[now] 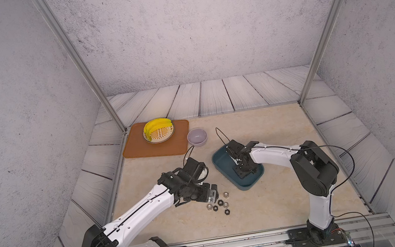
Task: Put the nuts on the desktop into the storage box
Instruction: Place the nut in the storage box.
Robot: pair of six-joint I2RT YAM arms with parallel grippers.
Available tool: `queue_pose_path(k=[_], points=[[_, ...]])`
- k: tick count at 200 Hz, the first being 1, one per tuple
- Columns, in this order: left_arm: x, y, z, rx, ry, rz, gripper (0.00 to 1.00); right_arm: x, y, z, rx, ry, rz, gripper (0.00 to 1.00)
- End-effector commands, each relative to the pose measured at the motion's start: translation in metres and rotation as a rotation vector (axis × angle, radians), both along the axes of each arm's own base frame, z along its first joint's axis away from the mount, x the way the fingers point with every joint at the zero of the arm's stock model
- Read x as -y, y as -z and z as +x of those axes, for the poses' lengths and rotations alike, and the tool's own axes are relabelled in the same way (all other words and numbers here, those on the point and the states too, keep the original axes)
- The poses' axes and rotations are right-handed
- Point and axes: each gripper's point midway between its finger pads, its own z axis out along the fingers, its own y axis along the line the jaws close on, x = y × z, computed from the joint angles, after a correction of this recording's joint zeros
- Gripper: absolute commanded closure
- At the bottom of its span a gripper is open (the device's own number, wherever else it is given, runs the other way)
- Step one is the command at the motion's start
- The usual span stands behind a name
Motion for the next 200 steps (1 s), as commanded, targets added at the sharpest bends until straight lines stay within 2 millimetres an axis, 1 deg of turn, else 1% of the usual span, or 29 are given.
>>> queue_pose_path(k=[1,42,73,94,107,124,135,144,147,167,200], points=[[-0.005,0.006,0.002,0.004,-0.018,0.035,0.02,-0.006,-0.027,0.005,0.038,0.008,0.056,0.46],[-0.013,0.009,0.005,0.023,-0.039,0.079,0.02,-0.008,-0.067,0.002,0.105,0.019,0.139,0.46],[-0.020,0.007,0.010,0.060,-0.061,0.101,0.02,-0.006,-0.094,-0.007,0.148,0.027,0.212,0.46],[-0.021,0.007,0.010,0.066,-0.059,0.107,0.02,-0.002,-0.117,-0.016,0.195,0.024,0.272,0.44],[-0.022,0.009,0.009,0.060,-0.057,0.117,0.02,0.000,-0.128,-0.024,0.215,0.009,0.313,0.40],[-0.020,0.013,0.008,0.047,-0.050,0.126,0.02,-0.002,-0.139,-0.039,0.219,-0.046,0.375,0.29],[-0.020,0.016,0.007,0.035,-0.046,0.134,0.02,-0.002,-0.145,-0.050,0.211,-0.074,0.407,0.19],[-0.020,0.018,0.007,0.028,-0.047,0.141,0.02,-0.002,-0.147,-0.059,0.199,-0.092,0.437,0.04],[-0.020,0.019,0.007,0.025,-0.048,0.144,0.02,-0.003,-0.148,-0.062,0.192,-0.098,0.448,0.01],[-0.022,0.025,0.005,0.008,-0.049,0.167,0.02,-0.006,-0.151,-0.086,0.146,-0.142,0.529,0.01],[-0.026,0.037,0.002,-0.030,-0.053,0.213,0.01,-0.009,-0.147,-0.119,0.059,-0.169,0.628,0.01]])
